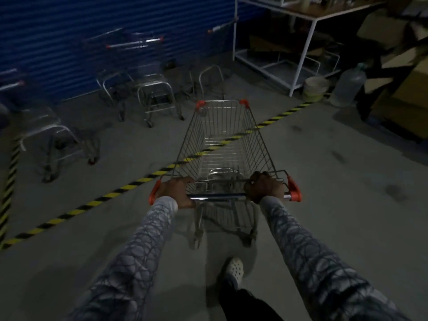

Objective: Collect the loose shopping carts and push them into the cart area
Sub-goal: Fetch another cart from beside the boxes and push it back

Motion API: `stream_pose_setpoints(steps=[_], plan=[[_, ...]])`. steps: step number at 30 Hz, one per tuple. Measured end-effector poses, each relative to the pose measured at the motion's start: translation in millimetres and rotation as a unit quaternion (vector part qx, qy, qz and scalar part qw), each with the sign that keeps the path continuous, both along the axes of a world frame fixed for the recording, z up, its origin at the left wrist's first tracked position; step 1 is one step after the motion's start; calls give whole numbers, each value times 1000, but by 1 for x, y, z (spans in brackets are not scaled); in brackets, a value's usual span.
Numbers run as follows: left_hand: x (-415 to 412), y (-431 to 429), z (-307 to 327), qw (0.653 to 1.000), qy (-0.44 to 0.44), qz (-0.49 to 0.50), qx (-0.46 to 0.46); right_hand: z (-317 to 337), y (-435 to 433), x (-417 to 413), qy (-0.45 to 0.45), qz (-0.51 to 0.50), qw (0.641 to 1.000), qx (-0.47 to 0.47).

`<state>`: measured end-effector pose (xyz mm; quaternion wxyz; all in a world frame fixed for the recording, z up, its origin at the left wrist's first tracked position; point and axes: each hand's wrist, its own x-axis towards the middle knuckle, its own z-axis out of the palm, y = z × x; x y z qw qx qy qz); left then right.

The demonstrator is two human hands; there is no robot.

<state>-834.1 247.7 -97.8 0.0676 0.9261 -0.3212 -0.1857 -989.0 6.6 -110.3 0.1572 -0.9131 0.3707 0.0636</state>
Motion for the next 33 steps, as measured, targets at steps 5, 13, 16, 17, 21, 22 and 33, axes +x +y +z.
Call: stream_pose_setpoints(steps=[5,13,16,17,21,22,33], plan=[[94,-98,14,1000,-12,-10,2,2,-95,100,1,-30,999,21],[238,-228,14,1000,7,-25,4,1,-221,239,2,-38,999,7],[308,-282,3,1000,-3,-27,8,-2,-273,299,-4,-45,999,1],[332,-301,0,1000,-6,-28,6,-3,-291,319,-6,-46,999,-4],[424,-384,-2,999,0,-51,-4,-4,-364,404,-18,-61,998,-13],[446,-405,-2,998,-1,-66,-14,-4,-382,423,-16,-67,997,-16],[642,-619,-9,991,29,-130,-12,-3,-575,591,14,-129,991,34]])
